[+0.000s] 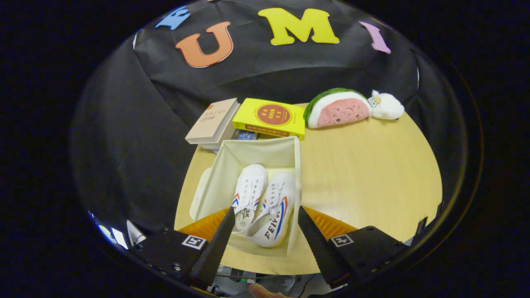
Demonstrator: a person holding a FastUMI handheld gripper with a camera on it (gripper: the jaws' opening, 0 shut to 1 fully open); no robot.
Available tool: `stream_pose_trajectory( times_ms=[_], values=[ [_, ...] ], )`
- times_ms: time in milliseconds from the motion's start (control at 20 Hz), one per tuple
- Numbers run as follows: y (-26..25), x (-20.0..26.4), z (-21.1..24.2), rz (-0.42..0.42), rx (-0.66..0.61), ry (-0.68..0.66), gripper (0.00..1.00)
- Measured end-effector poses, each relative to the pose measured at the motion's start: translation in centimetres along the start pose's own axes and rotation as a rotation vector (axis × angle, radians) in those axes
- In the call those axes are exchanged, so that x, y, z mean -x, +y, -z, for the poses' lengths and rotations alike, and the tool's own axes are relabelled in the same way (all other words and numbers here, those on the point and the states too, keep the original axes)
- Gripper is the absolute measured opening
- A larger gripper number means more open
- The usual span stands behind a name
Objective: Open the storage box then place both shoes into the box .Put the left shoe in first, then the right shoe, with the right side of both shoes facing outward in a uniform manner.
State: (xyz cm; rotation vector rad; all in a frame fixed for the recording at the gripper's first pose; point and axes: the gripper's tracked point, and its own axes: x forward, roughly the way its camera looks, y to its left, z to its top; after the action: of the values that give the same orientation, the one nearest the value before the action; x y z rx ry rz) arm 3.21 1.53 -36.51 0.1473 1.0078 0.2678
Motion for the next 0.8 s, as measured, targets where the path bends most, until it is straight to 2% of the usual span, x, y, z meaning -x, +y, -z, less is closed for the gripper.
stream_pose_trajectory(
  times_ms=[150, 450, 600, 800],
  values=[
    [-0.5, 4.1, -2.8, -0.005, 0.026, -0.151, 0.97],
    [-3.3, 13.4, -8.0, 0.071, 0.087, -0.506, 0.96],
    [-4.8, 17.1, -8.8, 0.105, 0.132, -0.631, 0.96],
    [-7.3, 20.1, -8.5, 0.172, 0.185, -0.719, 0.97]
  ],
)
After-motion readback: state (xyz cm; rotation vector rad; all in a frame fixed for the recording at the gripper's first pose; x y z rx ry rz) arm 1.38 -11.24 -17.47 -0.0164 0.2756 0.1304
